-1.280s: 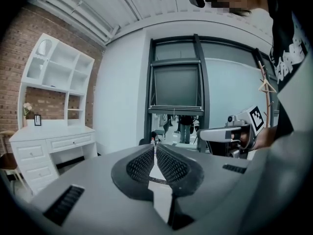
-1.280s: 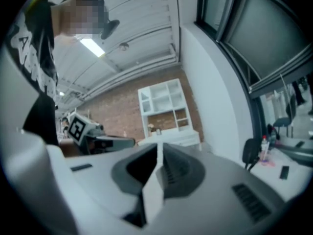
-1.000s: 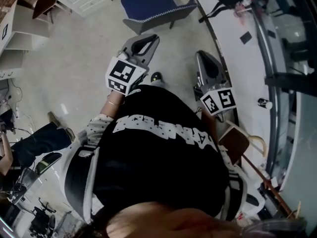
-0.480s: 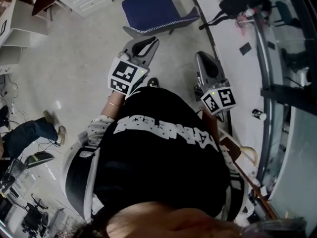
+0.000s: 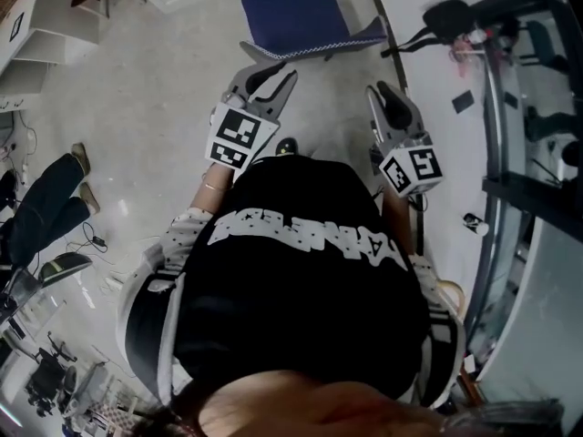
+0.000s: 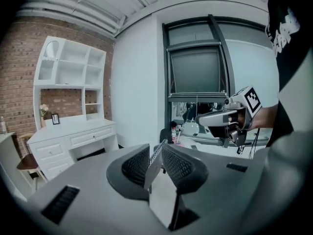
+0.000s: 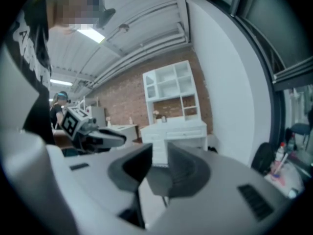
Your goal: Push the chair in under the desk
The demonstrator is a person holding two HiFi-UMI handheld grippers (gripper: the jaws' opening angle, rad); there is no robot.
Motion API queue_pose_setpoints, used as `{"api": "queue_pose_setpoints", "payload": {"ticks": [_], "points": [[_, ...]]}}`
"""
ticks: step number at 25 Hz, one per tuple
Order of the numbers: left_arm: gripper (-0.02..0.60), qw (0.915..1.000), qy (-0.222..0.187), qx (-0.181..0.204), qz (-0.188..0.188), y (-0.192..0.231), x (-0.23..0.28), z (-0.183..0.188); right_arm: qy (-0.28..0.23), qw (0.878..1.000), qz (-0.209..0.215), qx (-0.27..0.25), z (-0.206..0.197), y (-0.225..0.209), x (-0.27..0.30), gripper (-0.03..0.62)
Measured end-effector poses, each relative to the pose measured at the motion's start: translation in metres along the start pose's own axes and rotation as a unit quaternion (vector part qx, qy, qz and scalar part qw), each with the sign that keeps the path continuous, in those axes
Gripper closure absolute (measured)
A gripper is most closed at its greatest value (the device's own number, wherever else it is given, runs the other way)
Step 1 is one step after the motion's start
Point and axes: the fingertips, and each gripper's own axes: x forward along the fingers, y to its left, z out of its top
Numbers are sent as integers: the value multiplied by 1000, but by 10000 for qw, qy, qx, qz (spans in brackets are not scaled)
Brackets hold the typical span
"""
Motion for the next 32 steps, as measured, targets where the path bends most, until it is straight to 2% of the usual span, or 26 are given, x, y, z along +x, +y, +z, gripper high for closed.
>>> {"api": "queue_pose_setpoints", "payload": {"ticks": [4,8,12,16,22,32], "points": [[471,9996,250,-8,115,9,8,-13,312,9990,148,-285,-9,-12,19,482],[439,9973,613,241,312,14,28,-24,588,9969,314,-426,-20,-36,36,474],[400,9915,1160,406,421,14,48,-46,1068,9887,568,-883,-37,-57,53,453],[380,9822,1648,747,512,19,62,-60,1547,9720,861,-1547,-49,-68,77,430],[357,9653,2251,1205,540,18,88,-79,2121,9396,1151,-2425,-74,-85,96,407],[356,9438,2865,1560,527,21,117,-107,2682,8980,1501,-3149,-107,-103,120,387]]}}
